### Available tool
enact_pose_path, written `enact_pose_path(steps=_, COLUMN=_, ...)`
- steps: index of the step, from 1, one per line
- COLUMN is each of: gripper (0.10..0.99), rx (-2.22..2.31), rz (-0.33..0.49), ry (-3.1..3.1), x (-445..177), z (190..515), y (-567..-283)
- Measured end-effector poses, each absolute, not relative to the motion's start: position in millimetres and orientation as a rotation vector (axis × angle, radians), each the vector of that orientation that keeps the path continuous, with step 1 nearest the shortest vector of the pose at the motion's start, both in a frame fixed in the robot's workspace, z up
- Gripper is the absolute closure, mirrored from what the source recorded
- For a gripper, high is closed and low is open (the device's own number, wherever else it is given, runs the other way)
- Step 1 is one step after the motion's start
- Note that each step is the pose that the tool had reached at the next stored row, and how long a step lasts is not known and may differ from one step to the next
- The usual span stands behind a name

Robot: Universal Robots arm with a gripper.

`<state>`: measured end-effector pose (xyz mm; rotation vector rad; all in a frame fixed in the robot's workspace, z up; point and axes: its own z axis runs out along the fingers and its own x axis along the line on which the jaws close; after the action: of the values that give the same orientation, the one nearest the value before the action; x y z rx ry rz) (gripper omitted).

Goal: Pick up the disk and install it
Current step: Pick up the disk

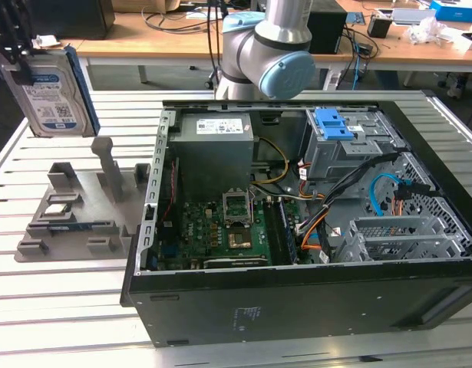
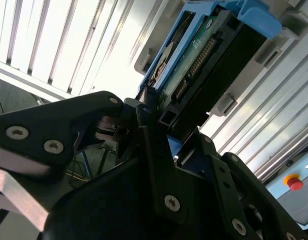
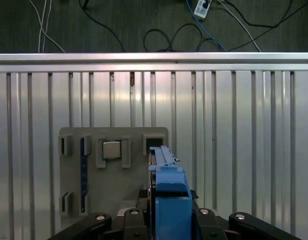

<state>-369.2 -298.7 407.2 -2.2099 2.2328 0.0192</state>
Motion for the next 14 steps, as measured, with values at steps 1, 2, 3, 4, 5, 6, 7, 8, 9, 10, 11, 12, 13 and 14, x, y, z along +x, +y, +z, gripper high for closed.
enact_pose_path(steps=1, gripper=0.722, rx=-2.210, rz=0.019, ry=2.233, x=-369, z=409, y=-299)
enact_pose_path(steps=2, gripper=0.722, rx=-2.210, rz=0.019, ry=2.233, x=-369, z=412, y=-299)
enact_pose_path(steps=3, gripper=0.722, rx=-2.210, rz=0.019, ry=2.233, x=-369, z=413, y=-299)
enact_pose_path(steps=4, gripper=0.722, rx=-2.210, rz=0.019, ry=2.233, x=-369, z=415, y=-299)
enact_pose_path(steps=5, gripper=0.722, rx=-2.210, rz=0.019, ry=2.233, x=-369, z=417, y=-299)
enact_pose_path(steps=6, gripper=0.722, rx=-2.210, rz=0.019, ry=2.233, x=-369, z=418, y=-299)
enact_pose_path(steps=7, gripper=0.722, rx=-2.210, rz=0.019, ry=2.233, x=-369, z=421, y=-298)
enact_pose_path(steps=8, gripper=0.722, rx=-2.210, rz=0.019, ry=2.233, x=-369, z=423, y=-298)
enact_pose_path(steps=9, gripper=0.722, rx=-2.210, rz=0.019, ry=2.233, x=-369, z=425, y=-298)
enact_pose_path(steps=10, gripper=0.722, rx=-2.210, rz=0.019, ry=2.233, x=-369, z=427, y=-298)
enact_pose_path(steps=11, gripper=0.722, rx=-2.210, rz=0.019, ry=2.233, x=-369, z=429, y=-298)
enact_pose_path(steps=12, gripper=0.722, rx=-2.210, rz=0.019, ry=2.233, x=-369, z=431, y=-298)
enact_pose_path(steps=13, gripper=0.722, rx=-2.210, rz=0.019, ry=2.233, x=-369, z=433, y=-298)
enact_pose_path(steps=14, gripper=0.722, rx=-2.210, rz=0.019, ry=2.233, x=-369, z=438, y=-298)
